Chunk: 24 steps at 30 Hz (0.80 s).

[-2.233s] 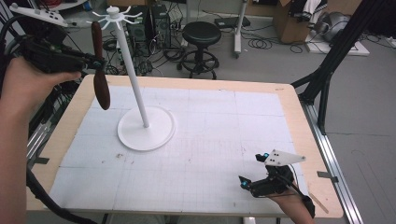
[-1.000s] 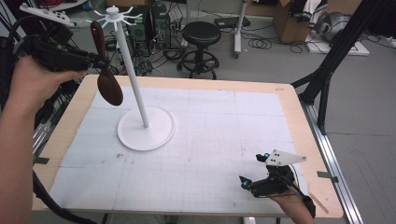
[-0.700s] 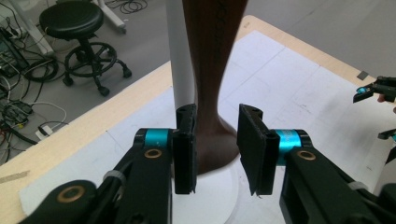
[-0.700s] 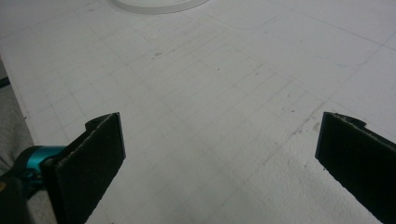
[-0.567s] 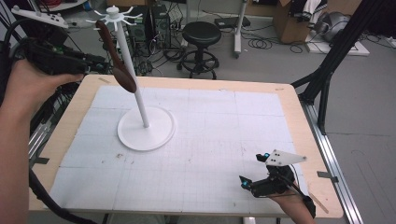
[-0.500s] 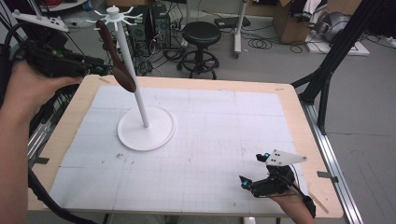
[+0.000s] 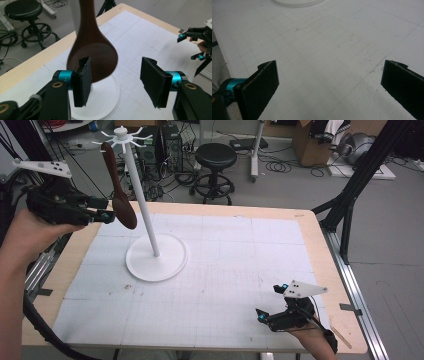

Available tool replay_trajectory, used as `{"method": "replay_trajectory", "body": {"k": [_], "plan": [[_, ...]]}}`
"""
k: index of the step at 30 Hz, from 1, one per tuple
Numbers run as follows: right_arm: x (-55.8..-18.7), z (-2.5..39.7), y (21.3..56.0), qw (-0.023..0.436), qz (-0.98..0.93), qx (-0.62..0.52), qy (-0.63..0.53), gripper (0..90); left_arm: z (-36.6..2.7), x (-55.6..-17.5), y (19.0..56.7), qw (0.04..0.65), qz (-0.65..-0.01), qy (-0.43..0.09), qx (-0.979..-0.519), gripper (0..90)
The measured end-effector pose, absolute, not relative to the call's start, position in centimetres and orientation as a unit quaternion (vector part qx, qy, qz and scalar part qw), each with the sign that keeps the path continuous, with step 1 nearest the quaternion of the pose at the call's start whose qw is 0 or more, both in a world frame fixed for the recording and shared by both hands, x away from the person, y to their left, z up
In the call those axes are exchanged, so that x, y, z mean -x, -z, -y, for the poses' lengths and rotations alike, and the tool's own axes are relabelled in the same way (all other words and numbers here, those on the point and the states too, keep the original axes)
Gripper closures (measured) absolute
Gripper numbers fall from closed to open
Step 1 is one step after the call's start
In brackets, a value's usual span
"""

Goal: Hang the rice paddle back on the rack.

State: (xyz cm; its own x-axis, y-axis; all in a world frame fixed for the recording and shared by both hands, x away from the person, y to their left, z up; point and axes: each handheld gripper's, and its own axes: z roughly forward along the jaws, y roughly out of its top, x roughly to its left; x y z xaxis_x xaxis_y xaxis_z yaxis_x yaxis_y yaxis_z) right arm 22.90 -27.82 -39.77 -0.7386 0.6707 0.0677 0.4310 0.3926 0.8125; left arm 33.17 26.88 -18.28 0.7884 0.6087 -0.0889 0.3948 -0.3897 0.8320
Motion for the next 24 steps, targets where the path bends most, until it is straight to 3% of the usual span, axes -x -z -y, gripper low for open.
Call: {"method": "replay_trajectory", "body": {"k": [16, 20, 24], "plan": [[-22.9, 27.7, 39.7, 0.14, -0.823, -0.332, -0.439, 0.5, -26.3, -30.7, 20.9, 0.47, -0.282, -0.123, -0.828, 14.2], [-22.9, 27.6, 39.7, 0.139, -0.823, -0.331, -0.439, 0.5, -26.3, -30.2, 21.7, 0.467, -0.285, -0.132, -0.826, 3.0], [-22.9, 27.5, 39.6, 0.14, -0.824, -0.33, -0.439, 0.5, -26.3, -29.9, 22.3, 0.47, -0.29, -0.136, -0.822, 1.7]]}}
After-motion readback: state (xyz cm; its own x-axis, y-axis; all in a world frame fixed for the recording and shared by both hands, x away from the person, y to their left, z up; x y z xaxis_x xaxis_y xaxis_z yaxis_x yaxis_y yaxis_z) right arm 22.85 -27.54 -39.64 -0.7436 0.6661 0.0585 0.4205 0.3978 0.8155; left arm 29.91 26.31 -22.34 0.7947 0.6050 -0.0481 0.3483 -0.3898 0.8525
